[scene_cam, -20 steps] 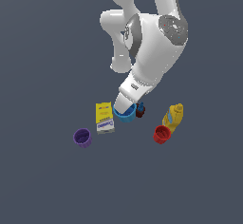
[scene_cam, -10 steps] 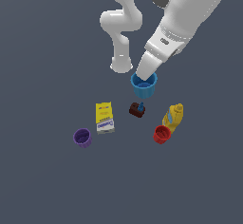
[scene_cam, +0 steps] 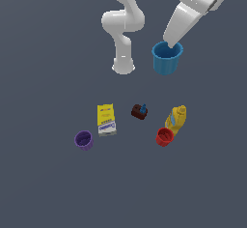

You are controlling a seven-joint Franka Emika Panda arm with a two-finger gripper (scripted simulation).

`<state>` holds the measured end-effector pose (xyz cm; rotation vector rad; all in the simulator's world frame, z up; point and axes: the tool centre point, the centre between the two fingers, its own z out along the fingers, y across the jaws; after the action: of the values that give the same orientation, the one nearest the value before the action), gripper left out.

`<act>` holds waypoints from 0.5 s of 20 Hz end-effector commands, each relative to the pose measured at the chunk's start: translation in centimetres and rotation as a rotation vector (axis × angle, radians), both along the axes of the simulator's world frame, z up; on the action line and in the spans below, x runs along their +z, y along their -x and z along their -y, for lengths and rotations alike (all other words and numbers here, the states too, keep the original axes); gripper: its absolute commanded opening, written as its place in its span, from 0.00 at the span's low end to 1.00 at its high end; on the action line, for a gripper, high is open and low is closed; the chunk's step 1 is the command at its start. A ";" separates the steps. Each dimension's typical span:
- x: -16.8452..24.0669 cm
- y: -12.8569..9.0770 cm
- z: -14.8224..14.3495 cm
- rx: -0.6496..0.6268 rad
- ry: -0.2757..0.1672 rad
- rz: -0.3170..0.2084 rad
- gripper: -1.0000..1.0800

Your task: Pick up a designated object from a clutter of objects.

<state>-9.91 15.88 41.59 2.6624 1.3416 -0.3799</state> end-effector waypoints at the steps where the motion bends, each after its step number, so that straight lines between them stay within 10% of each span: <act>1: 1.7 0.7 -1.0 -0.001 0.000 0.001 0.00; 10: 4.5 1.7 -2.9 -0.003 -0.001 0.002 0.00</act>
<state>-11.56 18.64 45.69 2.6646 1.3391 -0.3797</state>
